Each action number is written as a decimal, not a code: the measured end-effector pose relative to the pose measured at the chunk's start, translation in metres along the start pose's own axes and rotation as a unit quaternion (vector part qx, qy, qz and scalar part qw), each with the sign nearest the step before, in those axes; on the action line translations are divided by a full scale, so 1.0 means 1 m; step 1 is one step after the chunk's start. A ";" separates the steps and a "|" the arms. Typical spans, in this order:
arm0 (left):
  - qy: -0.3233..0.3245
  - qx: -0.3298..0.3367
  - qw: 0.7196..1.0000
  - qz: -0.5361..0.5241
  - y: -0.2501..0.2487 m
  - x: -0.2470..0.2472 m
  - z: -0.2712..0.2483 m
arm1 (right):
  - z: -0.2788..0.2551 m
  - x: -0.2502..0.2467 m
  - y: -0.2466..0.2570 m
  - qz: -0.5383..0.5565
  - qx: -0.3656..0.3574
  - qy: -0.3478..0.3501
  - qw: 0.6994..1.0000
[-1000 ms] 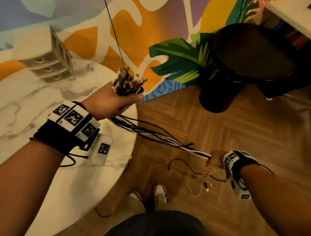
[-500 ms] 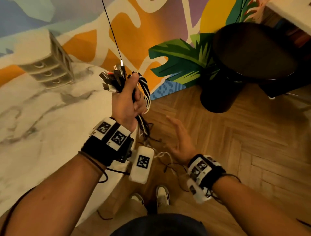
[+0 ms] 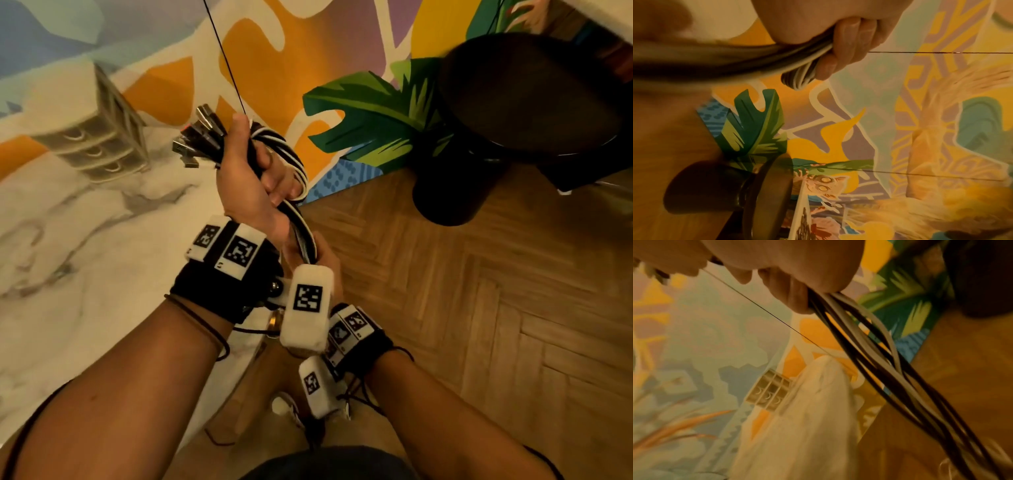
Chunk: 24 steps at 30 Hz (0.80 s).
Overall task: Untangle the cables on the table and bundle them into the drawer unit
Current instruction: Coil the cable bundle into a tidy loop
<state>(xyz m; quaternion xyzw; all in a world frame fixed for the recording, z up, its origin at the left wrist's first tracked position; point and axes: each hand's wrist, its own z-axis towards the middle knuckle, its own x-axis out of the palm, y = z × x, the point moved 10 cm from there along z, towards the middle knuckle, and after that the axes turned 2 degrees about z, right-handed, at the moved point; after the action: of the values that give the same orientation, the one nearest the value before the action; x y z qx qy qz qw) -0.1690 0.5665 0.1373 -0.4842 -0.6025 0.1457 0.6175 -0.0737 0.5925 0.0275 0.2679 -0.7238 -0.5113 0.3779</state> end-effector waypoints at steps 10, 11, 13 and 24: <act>0.132 -0.127 0.983 0.009 0.040 -0.028 0.000 | -0.027 -0.054 -0.036 -0.101 0.156 0.143 0.972; 0.171 -0.147 0.974 0.019 0.045 -0.022 -0.005 | -0.031 -0.059 -0.044 -0.065 0.211 0.146 0.964; 0.246 -0.189 0.950 0.043 0.054 -0.009 -0.017 | -0.039 -0.063 -0.054 -0.001 0.292 0.151 0.945; 0.450 -0.221 0.708 0.496 0.073 0.008 -0.105 | -0.040 -0.072 -0.067 -0.249 0.344 0.304 0.853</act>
<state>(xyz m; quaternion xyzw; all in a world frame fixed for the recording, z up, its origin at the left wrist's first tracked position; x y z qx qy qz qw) -0.0447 0.5638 0.1055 -0.8443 0.0594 0.0583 0.5293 0.0001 0.6044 -0.0477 0.6941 -0.6117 -0.1997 0.3228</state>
